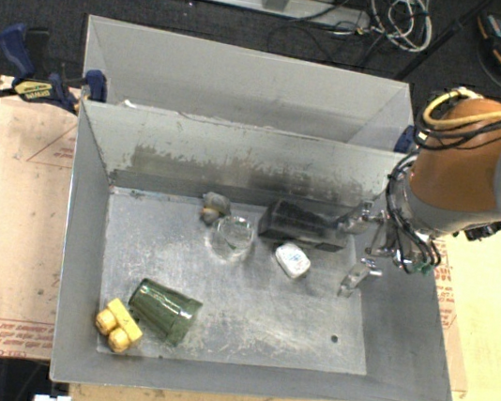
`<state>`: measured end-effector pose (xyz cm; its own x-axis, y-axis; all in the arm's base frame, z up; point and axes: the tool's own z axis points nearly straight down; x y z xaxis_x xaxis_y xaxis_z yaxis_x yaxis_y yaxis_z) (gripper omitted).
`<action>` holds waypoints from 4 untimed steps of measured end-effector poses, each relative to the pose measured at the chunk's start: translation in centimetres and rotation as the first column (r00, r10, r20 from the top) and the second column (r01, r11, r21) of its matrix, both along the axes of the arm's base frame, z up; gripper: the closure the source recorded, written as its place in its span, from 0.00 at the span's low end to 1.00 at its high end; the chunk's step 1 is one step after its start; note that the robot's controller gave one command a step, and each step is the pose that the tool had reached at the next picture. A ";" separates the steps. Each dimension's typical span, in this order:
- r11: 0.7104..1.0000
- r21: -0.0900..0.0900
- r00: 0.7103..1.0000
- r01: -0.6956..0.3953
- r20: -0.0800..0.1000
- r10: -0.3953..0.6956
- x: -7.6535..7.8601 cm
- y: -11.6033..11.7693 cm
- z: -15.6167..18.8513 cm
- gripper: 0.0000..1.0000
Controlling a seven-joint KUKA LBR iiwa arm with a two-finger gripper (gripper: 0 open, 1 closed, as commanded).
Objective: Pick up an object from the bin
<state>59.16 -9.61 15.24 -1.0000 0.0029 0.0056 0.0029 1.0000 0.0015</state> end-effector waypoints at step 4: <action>0.995 -0.005 0.995 0.096 0.024 -0.095 5.0 2.2 -3.5 0.00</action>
Offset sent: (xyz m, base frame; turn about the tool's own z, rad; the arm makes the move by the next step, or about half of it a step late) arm 0.0611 0.0198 -0.0824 0.2158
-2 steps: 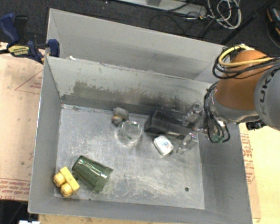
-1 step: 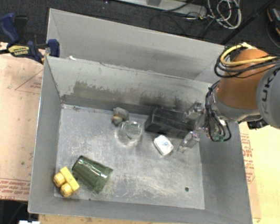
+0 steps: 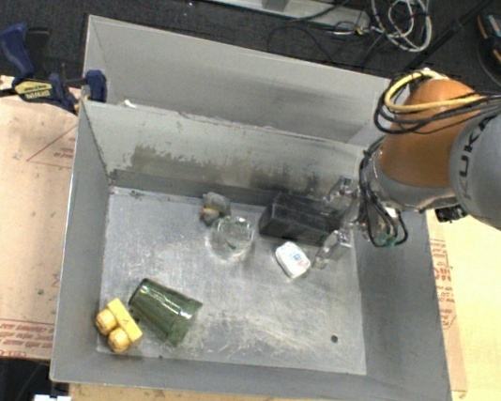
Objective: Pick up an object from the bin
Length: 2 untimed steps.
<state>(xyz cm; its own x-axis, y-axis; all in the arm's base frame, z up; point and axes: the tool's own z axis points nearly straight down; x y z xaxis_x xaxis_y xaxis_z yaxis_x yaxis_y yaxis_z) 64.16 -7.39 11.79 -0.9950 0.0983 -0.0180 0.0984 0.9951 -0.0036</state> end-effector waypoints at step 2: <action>0.958 0.001 0.958 0.287 -0.001 -0.287 0.6 1.0 -2.7 1.00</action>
Offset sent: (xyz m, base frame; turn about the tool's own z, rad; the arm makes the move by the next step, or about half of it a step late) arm -0.0037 0.0169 -0.0479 0.2944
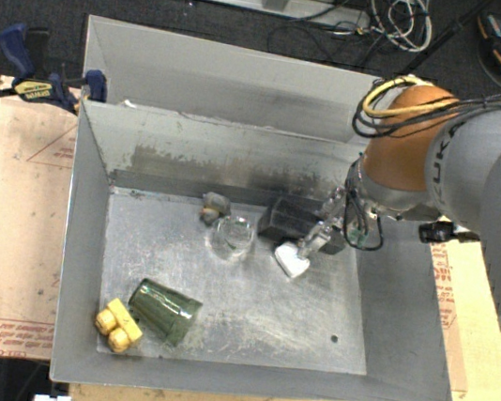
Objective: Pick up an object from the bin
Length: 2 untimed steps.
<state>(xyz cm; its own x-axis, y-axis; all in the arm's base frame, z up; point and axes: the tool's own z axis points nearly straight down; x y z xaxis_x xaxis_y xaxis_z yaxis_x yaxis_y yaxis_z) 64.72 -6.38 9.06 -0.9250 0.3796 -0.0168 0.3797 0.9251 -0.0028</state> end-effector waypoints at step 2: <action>1.000 0.003 1.000 0.001 -0.002 -0.001 0.0 -0.1 0.2 1.00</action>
Offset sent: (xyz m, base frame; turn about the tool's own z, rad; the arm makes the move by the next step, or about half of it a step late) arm 0.0001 0.0000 0.0796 0.0000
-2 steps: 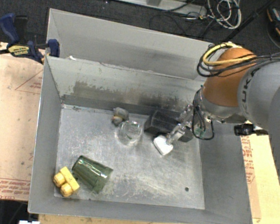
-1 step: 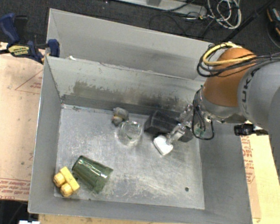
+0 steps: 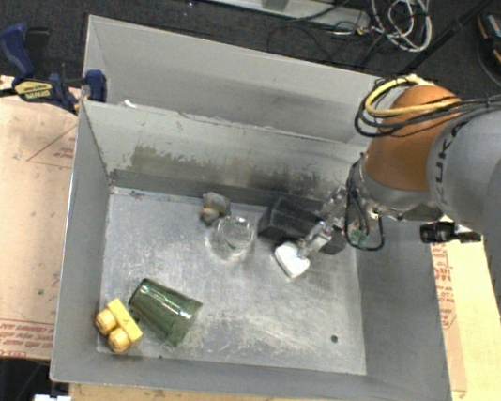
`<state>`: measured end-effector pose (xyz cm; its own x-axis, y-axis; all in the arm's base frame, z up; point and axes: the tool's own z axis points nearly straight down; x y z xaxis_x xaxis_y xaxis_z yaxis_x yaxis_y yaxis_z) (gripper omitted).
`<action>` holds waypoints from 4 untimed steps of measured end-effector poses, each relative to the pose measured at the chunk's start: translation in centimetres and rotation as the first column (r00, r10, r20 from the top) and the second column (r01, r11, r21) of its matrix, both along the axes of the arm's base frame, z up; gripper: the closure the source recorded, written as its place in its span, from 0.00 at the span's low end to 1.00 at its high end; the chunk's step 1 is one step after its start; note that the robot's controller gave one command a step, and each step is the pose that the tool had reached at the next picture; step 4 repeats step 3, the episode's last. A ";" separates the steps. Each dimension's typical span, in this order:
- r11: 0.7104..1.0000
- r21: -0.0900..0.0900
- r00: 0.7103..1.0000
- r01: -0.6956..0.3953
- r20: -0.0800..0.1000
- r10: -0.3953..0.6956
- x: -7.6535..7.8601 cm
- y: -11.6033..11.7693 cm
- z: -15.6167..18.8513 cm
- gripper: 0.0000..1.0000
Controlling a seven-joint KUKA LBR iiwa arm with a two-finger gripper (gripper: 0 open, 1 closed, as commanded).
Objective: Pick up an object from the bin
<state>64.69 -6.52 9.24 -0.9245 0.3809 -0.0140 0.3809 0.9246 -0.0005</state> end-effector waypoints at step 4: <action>1.000 0.005 1.000 0.000 -0.010 0.000 -0.3 0.1 2.5 1.00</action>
Offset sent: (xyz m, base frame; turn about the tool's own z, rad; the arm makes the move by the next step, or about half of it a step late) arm 0.0000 0.0000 0.0299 0.0000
